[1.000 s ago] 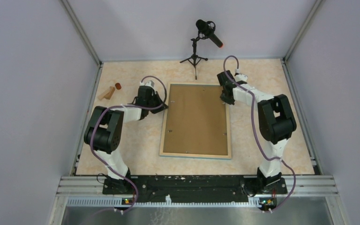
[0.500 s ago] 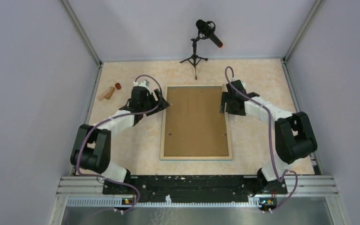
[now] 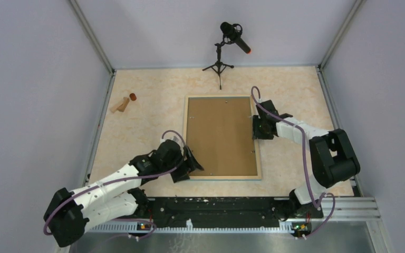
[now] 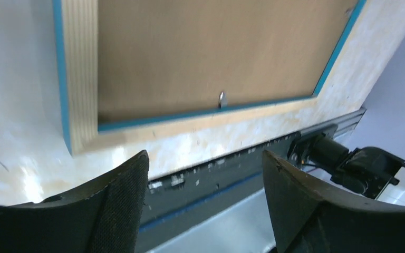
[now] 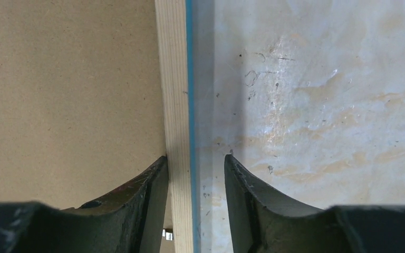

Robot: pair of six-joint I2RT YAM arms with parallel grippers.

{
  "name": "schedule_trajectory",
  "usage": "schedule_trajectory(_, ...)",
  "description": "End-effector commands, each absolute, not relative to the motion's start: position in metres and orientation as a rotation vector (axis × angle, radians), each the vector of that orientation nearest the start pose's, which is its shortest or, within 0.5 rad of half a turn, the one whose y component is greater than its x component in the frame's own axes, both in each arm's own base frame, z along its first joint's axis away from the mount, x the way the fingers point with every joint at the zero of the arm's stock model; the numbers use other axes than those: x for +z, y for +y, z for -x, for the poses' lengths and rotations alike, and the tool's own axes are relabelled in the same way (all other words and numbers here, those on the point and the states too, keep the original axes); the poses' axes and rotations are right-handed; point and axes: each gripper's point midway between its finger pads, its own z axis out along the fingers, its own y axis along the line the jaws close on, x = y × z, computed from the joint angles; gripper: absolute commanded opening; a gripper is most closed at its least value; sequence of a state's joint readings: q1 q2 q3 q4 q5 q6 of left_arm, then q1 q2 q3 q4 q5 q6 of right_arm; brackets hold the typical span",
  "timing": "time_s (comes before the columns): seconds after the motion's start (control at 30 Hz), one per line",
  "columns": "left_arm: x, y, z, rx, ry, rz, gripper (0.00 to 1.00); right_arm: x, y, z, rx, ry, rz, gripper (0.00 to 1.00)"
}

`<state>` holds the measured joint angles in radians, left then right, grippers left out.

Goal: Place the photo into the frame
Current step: Install the photo frame at the center of the board, then adjust the photo frame at the center of the board.

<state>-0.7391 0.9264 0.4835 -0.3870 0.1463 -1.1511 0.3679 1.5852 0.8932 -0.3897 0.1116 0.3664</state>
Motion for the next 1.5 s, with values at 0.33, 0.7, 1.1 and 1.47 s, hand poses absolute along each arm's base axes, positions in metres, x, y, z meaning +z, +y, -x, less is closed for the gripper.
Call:
schedule_trajectory(0.33,0.046,-0.285,-0.094,-0.979,2.825,1.017,0.71,0.015,0.109,-0.295,0.13,2.631,-0.263,0.0)
schedule_trajectory(0.7,0.043,-0.289,-0.136,-0.927,2.559,1.356,0.7,0.016,0.114,-0.255,0.337,2.487,-0.647,0.0)
schedule_trajectory(1.1,0.033,-0.277,-0.143,-0.858,2.48,1.47,0.37,0.039,0.124,-0.235,0.298,2.348,-0.836,0.0)
schedule_trajectory(1.47,0.008,-0.235,-0.15,-0.52,2.488,1.316,0.26,0.044,0.131,-0.231,0.325,2.328,-0.745,0.04)
